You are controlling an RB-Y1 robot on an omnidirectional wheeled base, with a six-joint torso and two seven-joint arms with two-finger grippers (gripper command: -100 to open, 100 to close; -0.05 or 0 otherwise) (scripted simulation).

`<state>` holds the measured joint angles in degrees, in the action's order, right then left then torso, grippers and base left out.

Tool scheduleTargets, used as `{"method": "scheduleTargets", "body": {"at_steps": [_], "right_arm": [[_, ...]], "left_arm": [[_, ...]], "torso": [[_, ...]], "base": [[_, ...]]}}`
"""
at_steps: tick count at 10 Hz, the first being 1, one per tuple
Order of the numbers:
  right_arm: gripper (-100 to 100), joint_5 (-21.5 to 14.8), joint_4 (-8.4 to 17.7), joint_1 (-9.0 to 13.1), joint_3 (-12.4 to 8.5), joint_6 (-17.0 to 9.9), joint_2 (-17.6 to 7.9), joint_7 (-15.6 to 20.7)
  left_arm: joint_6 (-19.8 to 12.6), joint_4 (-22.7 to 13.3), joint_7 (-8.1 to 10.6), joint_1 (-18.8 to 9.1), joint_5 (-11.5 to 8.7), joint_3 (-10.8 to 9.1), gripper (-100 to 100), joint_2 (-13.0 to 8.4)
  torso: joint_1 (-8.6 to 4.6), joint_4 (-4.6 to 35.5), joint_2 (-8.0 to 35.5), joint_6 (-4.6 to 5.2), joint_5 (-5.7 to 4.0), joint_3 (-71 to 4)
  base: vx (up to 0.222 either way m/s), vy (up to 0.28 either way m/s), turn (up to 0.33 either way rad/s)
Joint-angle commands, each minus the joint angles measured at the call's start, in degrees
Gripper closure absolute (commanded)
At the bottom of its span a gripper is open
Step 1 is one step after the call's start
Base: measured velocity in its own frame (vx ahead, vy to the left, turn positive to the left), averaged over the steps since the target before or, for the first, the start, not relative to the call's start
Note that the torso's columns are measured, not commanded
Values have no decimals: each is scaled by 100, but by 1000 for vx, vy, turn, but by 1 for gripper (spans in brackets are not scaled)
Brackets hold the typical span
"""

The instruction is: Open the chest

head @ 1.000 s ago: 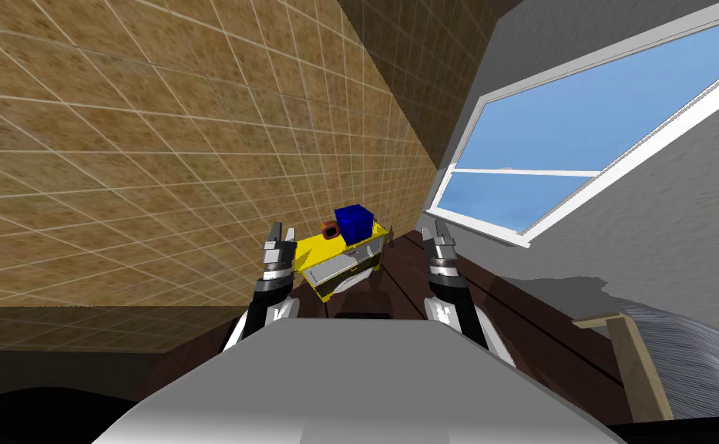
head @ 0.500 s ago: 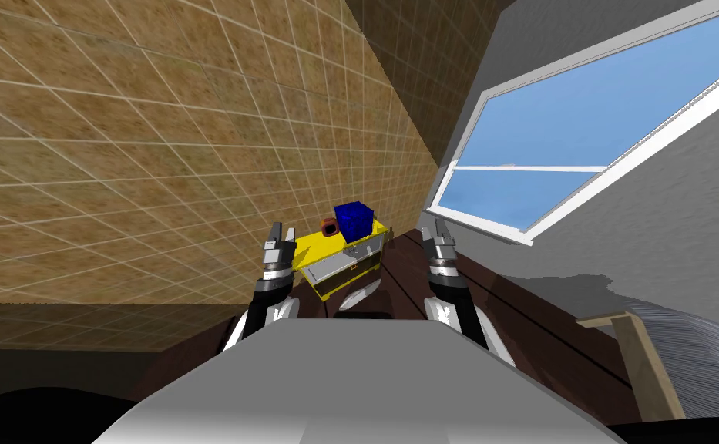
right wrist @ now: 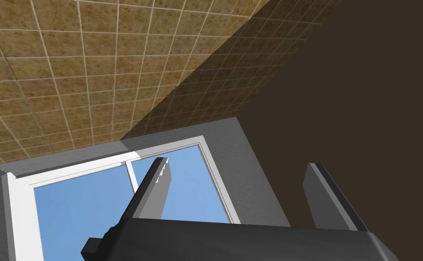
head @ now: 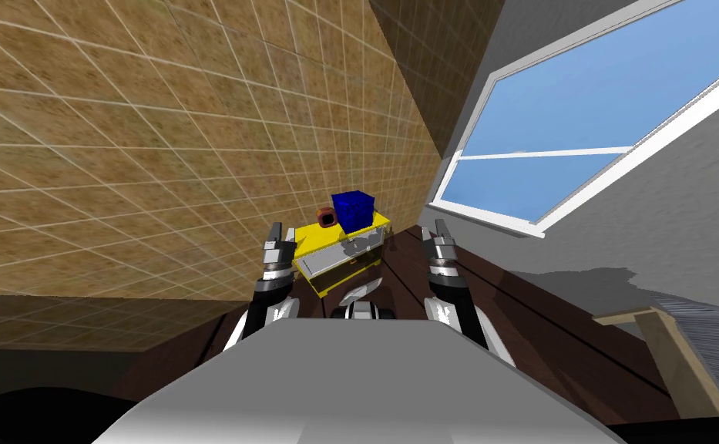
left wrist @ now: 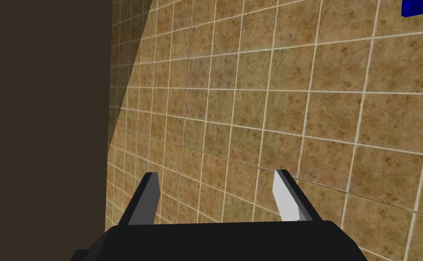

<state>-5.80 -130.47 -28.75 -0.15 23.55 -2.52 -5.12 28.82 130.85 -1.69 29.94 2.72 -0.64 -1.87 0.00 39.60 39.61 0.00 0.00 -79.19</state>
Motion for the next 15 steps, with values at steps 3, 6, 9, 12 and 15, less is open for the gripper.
{"method": "scheduleTargets", "body": {"at_steps": [3,6,9,12,15], "right_arm": [[0,0,3,-2,1,-1,1,0],[0,0,3,-2,1,-1,1,0],[0,0,3,-2,0,-1,1,0],[0,0,3,-1,0,-1,1,0],[0,0,3,-2,1,-1,1,0]], "left_arm": [[336,-655,6,-146,-48,-85,-100,-373],[626,-1157,11,-269,-90,-158,-100,-520],[857,-1578,15,-368,-123,-217,-100,-598],[981,-1891,17,-421,-141,-248,-100,-631],[1245,-2405,21,-535,-179,-315,-100,-686]], "torso": [[-9,258,250,0,-3,-540],[2,269,269,0,1,-536],[7,269,268,-1,2,-537],[4,271,274,0,1,-533],[-9,265,255,-1,-3,-545]], "base": [[71,-62,31],[72,-68,38],[71,-54,34],[47,-44,22],[73,-63,40]]}}
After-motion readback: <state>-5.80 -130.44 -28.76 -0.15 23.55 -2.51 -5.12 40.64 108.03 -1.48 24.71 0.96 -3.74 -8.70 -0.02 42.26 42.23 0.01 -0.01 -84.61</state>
